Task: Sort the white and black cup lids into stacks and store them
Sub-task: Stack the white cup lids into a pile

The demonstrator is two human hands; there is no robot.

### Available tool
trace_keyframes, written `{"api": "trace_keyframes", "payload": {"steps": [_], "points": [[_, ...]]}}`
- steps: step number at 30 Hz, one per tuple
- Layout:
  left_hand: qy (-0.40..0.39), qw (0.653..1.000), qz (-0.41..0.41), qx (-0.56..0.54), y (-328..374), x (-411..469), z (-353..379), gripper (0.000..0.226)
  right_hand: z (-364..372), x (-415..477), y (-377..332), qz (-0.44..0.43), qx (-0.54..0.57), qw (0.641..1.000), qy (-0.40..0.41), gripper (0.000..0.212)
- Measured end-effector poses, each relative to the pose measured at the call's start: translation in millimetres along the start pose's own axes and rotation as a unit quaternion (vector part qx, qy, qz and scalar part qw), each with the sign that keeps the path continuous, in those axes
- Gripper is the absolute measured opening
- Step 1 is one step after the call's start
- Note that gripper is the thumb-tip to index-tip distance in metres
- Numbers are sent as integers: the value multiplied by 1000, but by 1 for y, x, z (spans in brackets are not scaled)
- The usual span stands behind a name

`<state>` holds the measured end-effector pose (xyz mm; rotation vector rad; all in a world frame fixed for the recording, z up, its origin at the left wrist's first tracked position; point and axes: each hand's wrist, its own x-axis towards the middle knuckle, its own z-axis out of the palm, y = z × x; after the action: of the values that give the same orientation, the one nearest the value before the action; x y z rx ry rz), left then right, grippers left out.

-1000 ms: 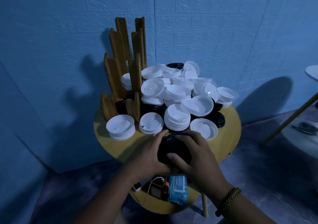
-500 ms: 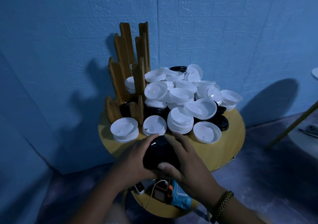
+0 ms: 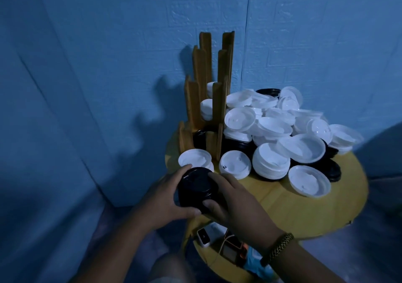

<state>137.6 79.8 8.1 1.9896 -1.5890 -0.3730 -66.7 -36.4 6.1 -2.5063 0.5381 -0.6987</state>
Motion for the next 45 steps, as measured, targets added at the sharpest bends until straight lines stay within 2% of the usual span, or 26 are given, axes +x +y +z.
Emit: {"api": "trace_keyframes", "payload": {"steps": [9, 14, 25, 33, 35, 36, 39, 42, 45], "points": [[0, 1000, 18, -16, 5, 4, 7, 102, -11, -6, 1, 2, -3, 1000, 3, 64], [-8, 1000, 21, -16, 13, 6, 12, 109, -17, -12, 6, 7, -9, 1000, 1, 66], [-18, 998, 53, -6, 51, 24, 35, 114, -43, -38, 20, 75, -10, 997, 20, 71], [-25, 999, 37, 16, 57, 23, 35, 126, -43, -38, 18, 102, 21, 993, 58, 67], [4, 999, 36, -7, 49, 19, 26, 117, -40, -36, 17, 108, 24, 992, 58, 66], [43, 998, 38, -11, 43, 18, 21, 103, -40, -36, 16, 112, 26, 992, 58, 66], [158, 982, 52, 92, 16, 23, 12, 62, -38, -35, 15, 124, 32, 990, 54, 66], [157, 966, 47, 198, -2, 34, 15, 50, -39, -35, 13, 134, 30, 989, 48, 66], [175, 957, 71, 221, -4, 41, 18, 45, -40, -33, 12, 137, 29, 989, 43, 67]]}}
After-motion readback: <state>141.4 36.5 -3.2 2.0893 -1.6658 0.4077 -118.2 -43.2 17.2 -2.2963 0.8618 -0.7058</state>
